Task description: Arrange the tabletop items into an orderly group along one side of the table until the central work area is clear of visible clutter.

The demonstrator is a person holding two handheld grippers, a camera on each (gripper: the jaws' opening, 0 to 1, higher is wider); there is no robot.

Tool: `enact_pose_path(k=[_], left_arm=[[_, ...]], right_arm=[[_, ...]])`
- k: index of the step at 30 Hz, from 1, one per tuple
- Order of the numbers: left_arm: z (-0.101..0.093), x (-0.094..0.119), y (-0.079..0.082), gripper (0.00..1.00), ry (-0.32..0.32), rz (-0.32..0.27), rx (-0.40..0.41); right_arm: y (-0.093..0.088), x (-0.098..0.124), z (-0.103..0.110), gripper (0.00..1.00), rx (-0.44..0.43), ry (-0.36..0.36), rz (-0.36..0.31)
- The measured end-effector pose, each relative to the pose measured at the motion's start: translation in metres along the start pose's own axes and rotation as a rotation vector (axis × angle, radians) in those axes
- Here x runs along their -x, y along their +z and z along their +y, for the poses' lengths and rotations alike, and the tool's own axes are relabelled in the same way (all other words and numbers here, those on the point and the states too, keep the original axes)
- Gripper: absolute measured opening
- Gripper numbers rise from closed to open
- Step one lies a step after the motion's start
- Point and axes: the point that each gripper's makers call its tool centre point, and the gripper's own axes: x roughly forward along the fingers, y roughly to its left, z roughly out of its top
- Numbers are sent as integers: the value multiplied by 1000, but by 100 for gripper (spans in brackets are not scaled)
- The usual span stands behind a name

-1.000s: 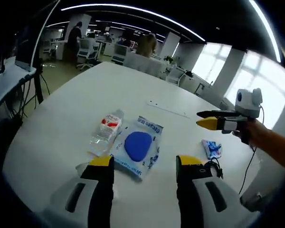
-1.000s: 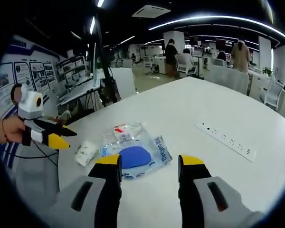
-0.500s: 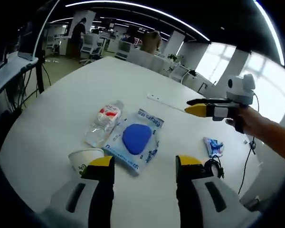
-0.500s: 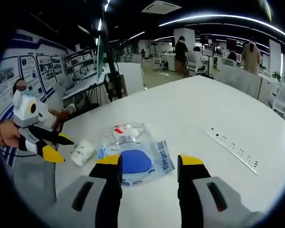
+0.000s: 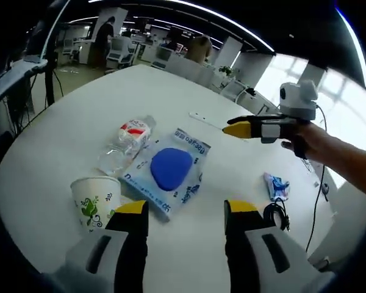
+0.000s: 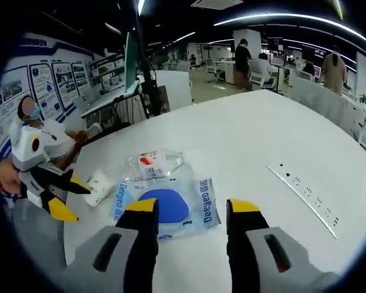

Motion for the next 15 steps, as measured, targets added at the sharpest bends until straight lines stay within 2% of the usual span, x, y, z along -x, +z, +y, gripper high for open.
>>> enact_pose_path(k=[8,15], left_arm=[[0,-15,-10,47,16,15,25],[8,-25,-16,44,50,15,68]], right_arm=[[-4,-16,-9,41,16,22,27],[0,-31,-19,40,27,40,40]])
